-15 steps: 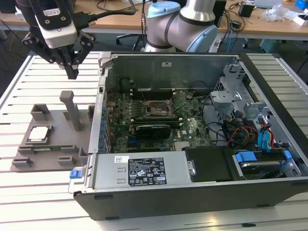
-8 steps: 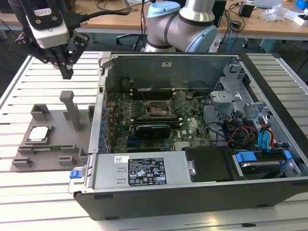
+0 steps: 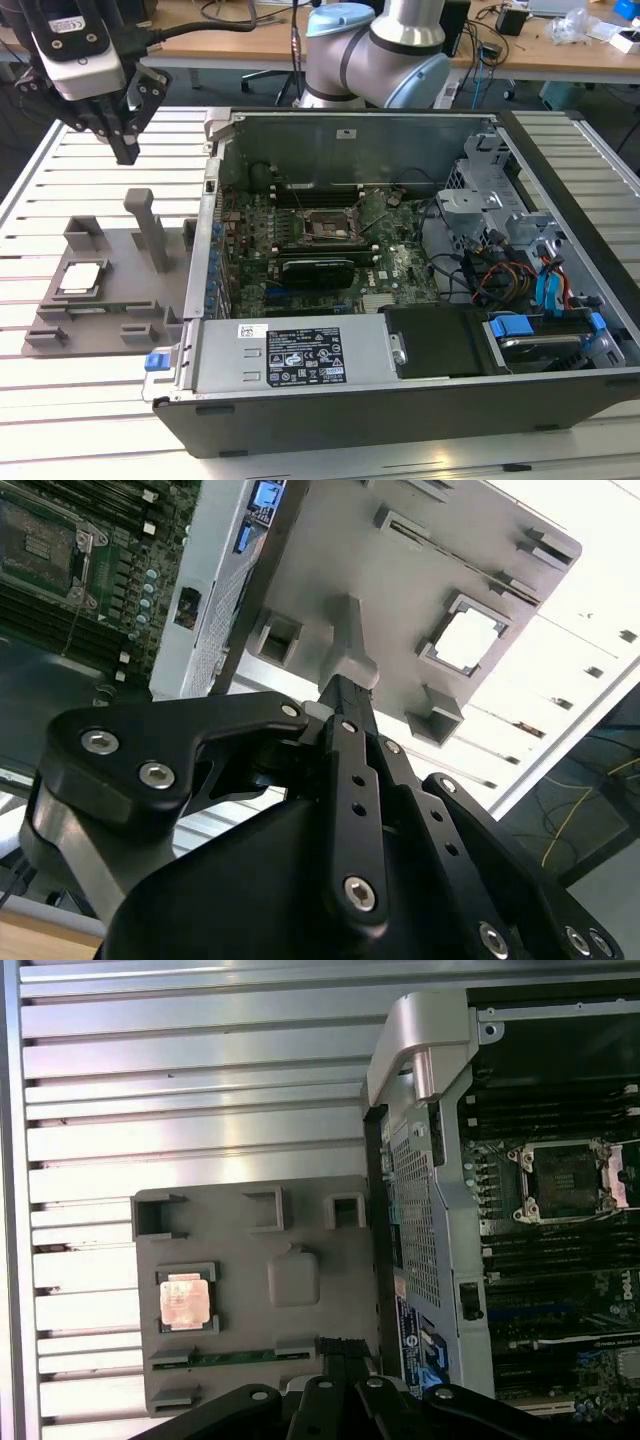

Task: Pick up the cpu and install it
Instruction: 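Reach for the cpu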

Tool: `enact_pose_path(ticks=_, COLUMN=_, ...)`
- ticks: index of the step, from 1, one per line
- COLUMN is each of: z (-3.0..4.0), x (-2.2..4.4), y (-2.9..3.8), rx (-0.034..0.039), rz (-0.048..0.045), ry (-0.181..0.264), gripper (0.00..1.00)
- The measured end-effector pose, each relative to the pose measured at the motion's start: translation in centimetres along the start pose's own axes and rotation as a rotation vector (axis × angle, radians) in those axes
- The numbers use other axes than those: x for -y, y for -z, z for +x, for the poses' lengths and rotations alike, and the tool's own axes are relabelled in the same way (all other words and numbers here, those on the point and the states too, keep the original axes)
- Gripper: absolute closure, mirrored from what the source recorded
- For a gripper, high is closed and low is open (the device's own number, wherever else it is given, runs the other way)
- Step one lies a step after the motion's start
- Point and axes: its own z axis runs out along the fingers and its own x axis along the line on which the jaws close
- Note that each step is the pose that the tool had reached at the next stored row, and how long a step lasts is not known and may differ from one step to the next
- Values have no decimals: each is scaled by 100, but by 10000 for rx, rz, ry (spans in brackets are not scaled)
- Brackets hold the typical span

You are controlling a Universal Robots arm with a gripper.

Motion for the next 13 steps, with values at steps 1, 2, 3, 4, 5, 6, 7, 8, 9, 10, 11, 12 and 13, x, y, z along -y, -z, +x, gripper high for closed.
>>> enact_pose_path(ticks=1, z=23, x=2, y=0, rx=0, rz=0, ry=-1, gripper=89)
enact_pose_path(ticks=2, z=42, x=3, y=1, rx=0, rz=0, ry=-1, gripper=89)
enact_pose_path(ticks=3, z=54, x=4, y=1, rx=0, rz=0, ry=-1, gripper=89)
enact_pose_path(ticks=4, z=68, x=5, y=2, rx=0, rz=0, ry=-1, gripper=89)
enact_pose_path(ticks=5, z=95, x=7, y=2, rx=0, rz=0, ry=-2, gripper=89)
enact_pose_path(ticks=6, z=114, x=8, y=3, rx=0, rz=0, ry=-1, gripper=89)
enact_pose_path(ticks=7, z=127, x=9, y=3, rx=0, rz=0, ry=-2, gripper=89)
enact_pose_path(ticks=8, z=153, x=11, y=4, rx=0, rz=0, ry=0, gripper=89)
enact_pose_path(ticks=9, z=165, x=12, y=4, rx=1, rz=-1, ry=0, gripper=89)
enact_pose_path(ticks=10, z=181, x=13, y=4, rx=1, rz=-1, ry=0, gripper=89)
enact_pose_path(ticks=11, z=194, x=14, y=5, rx=0, rz=0, ry=0, gripper=89)
enact_pose_path(ticks=12, z=214, x=16, y=5, rx=0, rz=-1, ry=0, gripper=89)
enact_pose_path(ticks=13, z=228, x=17, y=5, rx=1, rz=0, ry=-1, gripper=89)
